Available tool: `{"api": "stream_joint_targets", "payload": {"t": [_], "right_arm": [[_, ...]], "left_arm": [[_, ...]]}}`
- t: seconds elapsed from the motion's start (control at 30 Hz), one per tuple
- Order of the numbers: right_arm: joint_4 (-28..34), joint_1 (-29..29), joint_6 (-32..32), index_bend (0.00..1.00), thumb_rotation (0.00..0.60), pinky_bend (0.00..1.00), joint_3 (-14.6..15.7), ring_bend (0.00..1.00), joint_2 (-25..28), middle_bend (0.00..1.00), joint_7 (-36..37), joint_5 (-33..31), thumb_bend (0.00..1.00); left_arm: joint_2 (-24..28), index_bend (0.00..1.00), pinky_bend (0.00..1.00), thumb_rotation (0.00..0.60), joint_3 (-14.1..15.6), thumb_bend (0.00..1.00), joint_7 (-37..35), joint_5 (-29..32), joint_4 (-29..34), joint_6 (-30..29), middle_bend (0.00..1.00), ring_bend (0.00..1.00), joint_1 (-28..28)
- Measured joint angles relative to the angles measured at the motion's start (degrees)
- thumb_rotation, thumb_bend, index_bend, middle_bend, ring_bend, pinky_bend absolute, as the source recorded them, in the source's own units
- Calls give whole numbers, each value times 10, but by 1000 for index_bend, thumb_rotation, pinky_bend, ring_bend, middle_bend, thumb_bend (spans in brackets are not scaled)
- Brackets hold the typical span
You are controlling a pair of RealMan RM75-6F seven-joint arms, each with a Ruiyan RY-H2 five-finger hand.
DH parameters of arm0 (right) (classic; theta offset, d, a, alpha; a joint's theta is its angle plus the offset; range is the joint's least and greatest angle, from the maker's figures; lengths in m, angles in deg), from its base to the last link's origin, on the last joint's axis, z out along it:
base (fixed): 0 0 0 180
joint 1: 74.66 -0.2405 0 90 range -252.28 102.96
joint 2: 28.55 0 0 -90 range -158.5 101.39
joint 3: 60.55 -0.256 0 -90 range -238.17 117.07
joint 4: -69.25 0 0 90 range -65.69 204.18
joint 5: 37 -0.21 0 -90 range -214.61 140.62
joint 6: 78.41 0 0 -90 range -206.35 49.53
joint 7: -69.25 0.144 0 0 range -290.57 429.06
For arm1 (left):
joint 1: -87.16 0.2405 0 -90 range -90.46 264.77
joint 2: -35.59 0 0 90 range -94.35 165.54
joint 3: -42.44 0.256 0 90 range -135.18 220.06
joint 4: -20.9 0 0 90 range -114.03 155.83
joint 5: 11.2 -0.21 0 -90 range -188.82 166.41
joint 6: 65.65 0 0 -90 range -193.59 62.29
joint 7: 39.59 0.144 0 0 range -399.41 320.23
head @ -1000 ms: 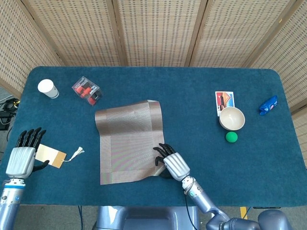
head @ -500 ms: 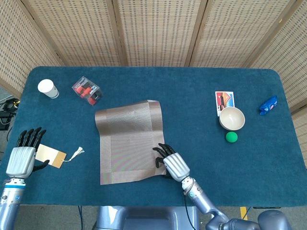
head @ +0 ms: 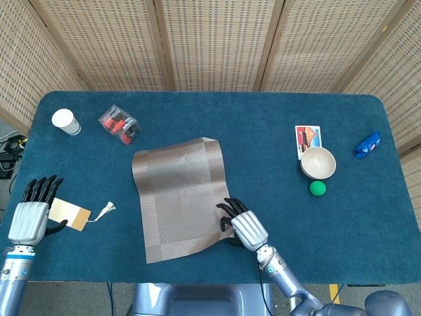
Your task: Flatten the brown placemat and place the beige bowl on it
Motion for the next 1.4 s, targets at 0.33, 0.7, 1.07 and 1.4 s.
{"api": "stream_joint_targets", "payload": {"t": [0.33, 0.7, 1.07, 1.4], "right_arm": [[26, 19, -29, 669, 600, 166, -10, 131, 73, 268, -8, -8, 618], [27, 18, -7, 672, 600, 166, -26, 136, 142, 272, -30, -34, 603], [20, 5, 26, 674, 600, 166, -32, 138, 203, 276, -92, -44, 601], [37, -15, 78, 674, 600, 155, -27, 138, 270, 276, -142, -50, 576]], "left_arm": [[-1, 74, 0, 600, 2, 169, 3, -4, 2, -2, 0, 0, 0], [-4, 74, 0, 600, 3, 169, 12, -4, 3, -1, 0, 0, 0], [-6, 74, 0, 600, 1, 168, 14, 0, 0, -1, 0, 0, 0], [-5, 74, 0, 600, 0, 169, 12, 0, 1, -3, 0, 0, 0]]}}
